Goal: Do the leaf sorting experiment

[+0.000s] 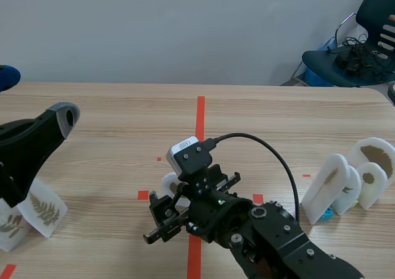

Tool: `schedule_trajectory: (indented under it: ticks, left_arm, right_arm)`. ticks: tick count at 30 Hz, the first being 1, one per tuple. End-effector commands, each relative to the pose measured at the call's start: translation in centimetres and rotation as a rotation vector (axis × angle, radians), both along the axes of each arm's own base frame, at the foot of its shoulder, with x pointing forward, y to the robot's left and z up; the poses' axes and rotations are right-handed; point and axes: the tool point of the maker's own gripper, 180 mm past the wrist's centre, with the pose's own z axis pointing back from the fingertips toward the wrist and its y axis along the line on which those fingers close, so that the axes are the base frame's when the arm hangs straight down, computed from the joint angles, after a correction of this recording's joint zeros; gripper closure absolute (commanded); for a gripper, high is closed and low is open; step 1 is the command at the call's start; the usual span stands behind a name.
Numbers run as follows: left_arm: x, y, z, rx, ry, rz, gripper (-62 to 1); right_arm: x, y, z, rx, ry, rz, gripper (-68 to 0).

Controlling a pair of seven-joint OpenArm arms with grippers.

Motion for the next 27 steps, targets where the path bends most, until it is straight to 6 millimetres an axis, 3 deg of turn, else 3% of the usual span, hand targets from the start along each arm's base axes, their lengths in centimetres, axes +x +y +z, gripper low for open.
schedule_trajectory:
  ticks: [1, 4, 8, 10, 15, 22, 27]
  left_arm:
    - [-0.1, -0.3, 0.5, -0.019, -0.018, -0.011, -62.3]
    - [-0.1, -0.3, 0.6, -0.020, -0.019, -0.011, -62.3]
    - [-0.1, -0.3, 0.6, -0.020, -0.019, -0.011, -62.3]
    - [-0.1, -0.3, 0.6, -0.020, -0.019, -0.011, -62.3]
    - [0.0, -0.3, 0.6, -0.020, -0.019, -0.011, -62.3]
    - [0.0, -0.3, 0.6, -0.020, -0.019, -0.011, -62.3]
    - [0.0, -0.3, 0.6, -0.020, -0.019, -0.011, -62.3]
  right_arm:
    - [0.3, 0.1, 1.2, 0.023, -0.031, -0.004, -29.8]
    - [0.0, -0.1, 0.8, 0.016, -0.022, -0.003, -23.8]
    - [-0.1, 0.0, 0.7, -0.020, -0.048, 0.019, -8.8]
    - [-0.2, 0.0, 0.7, -0.051, -0.068, 0.037, -4.4]
    - [0.1, -0.3, 2.2, -0.059, -0.117, 0.043, -3.5]
    - [-1.0, -2.1, 6.9, -0.049, -0.172, 0.008, -3.5]
    - [-2.4, -4.6, 10.8, -0.056, -0.210, -0.039, -3.6]
